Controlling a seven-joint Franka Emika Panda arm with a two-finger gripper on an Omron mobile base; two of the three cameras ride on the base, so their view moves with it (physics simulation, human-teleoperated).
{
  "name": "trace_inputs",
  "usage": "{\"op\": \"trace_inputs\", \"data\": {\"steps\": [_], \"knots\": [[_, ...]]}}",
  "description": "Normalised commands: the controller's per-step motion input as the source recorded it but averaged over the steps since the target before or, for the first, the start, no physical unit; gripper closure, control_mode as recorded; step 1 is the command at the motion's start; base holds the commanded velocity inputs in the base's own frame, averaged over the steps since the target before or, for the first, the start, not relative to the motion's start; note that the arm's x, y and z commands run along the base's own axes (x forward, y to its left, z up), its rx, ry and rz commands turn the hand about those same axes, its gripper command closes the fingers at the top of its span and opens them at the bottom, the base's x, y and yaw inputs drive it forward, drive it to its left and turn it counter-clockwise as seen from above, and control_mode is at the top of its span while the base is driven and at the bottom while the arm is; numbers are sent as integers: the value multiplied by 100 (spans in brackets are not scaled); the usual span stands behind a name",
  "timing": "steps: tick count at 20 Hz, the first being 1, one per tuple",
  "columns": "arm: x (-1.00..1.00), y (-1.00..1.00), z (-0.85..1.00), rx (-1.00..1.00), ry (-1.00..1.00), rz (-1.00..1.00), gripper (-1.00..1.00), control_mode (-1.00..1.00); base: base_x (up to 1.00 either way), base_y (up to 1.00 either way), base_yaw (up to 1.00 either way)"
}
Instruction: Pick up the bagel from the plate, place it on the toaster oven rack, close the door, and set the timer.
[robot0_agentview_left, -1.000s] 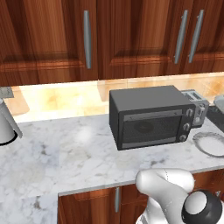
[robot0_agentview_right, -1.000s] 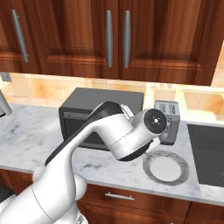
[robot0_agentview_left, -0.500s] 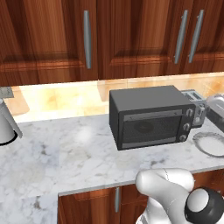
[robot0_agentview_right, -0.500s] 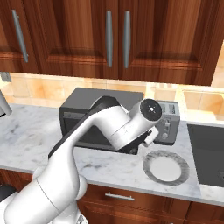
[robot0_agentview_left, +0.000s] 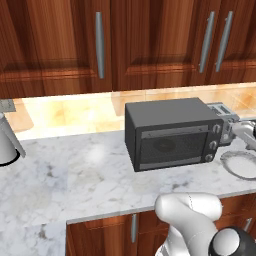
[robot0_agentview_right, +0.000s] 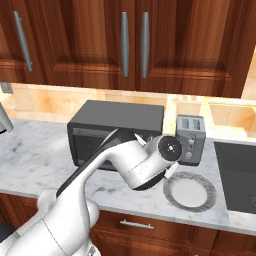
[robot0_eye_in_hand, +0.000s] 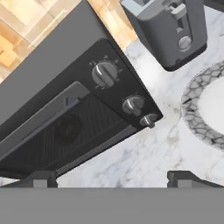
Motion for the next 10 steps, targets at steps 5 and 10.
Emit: {"op": "trace_inputs", "data": {"steps": [5,10], "knots": [[0,0,-27,0,-14,0,-100,-100,0,0,0],[7,0,-17,-2,-5,2,-100,-100,0,0,0]]}}
